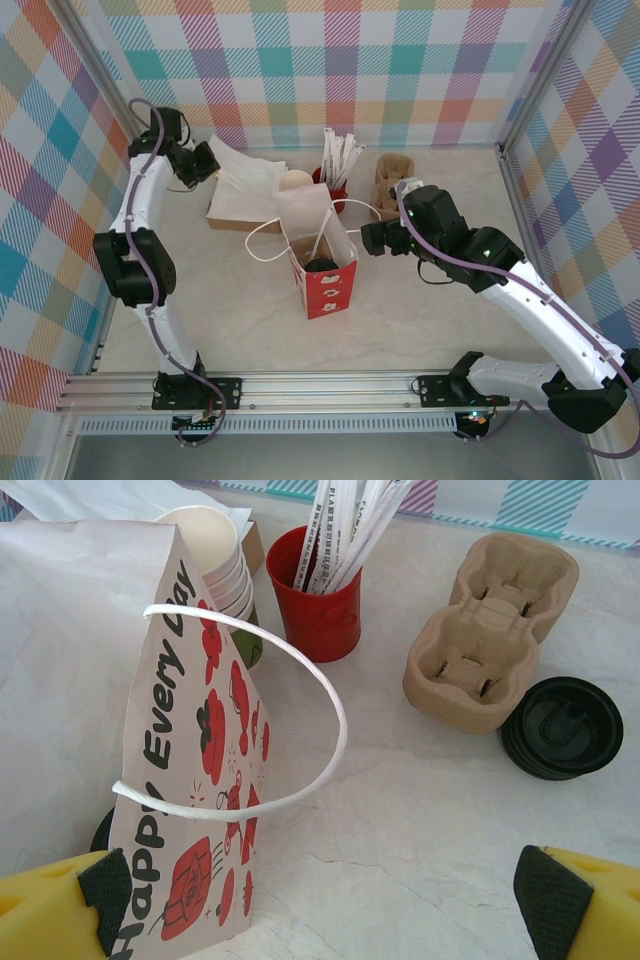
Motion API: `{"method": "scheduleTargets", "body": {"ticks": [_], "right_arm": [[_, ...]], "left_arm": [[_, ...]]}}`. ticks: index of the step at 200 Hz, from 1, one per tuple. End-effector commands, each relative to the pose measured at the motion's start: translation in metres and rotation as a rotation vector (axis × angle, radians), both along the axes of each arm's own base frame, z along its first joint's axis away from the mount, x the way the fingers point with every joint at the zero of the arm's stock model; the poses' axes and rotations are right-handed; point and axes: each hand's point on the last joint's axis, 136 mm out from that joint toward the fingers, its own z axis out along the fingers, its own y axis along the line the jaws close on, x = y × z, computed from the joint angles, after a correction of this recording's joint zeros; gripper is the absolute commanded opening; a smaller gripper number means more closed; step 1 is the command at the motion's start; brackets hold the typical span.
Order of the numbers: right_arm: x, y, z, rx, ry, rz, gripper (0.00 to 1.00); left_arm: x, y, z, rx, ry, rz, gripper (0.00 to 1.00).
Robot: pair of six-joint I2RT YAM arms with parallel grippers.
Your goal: Pack the takeout coffee
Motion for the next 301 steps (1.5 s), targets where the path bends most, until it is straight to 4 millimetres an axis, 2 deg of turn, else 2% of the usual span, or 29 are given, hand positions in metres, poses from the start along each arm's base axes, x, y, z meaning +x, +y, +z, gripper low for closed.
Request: {"method": "scheduleTargets", "body": {"ticks": [1, 53, 92, 126, 162, 189, 216, 257, 301], "right_arm": [[-0.002, -0.003, 0.006, 0.01, -0.022, 0.007, 1.0], [-0.003, 0.0, 0.012, 0.011, -0.042, 0.034, 1.0], [-0.004, 0.006, 0.026, 0.011, -0.085, 0.095, 1.0], [-0.008, 0.015, 0.053, 0.013, -0.163, 0.191, 1.0], [-0.015, 0.031, 0.087, 0.032, -0.253, 0.325, 1.0], [-0.025, 0.049, 0.108, 0.036, -0.31, 0.476, 1.0], [-0.036, 0.067, 0.132, 0.095, -0.357, 0.594, 1.0], [-0.044, 0.09, 0.161, 0.194, -0.438, 0.732, 1.0], [-0.032, 0.106, 0.183, 0.183, -0.571, 0.789, 1.0]], "left_arm": [[-0.001, -0.01, 0.05, 0.02, -0.136, -0.051, 0.04], [-0.017, -0.039, 0.127, 0.004, -0.318, -0.152, 0.04], [-0.044, -0.077, 0.187, -0.041, -0.462, -0.291, 0.05], [-0.076, -0.117, 0.236, -0.11, -0.587, -0.441, 0.04], [-0.118, -0.164, 0.272, -0.166, -0.696, -0.654, 0.04], [-0.152, -0.197, 0.28, -0.168, -0.743, -0.836, 0.04], [-0.182, -0.218, 0.28, -0.176, -0.78, -0.996, 0.03], [-0.217, -0.237, 0.285, -0.219, -0.833, -1.162, 0.02], [-0.243, -0.249, 0.283, -0.237, -0.856, -1.272, 0.0]]}}
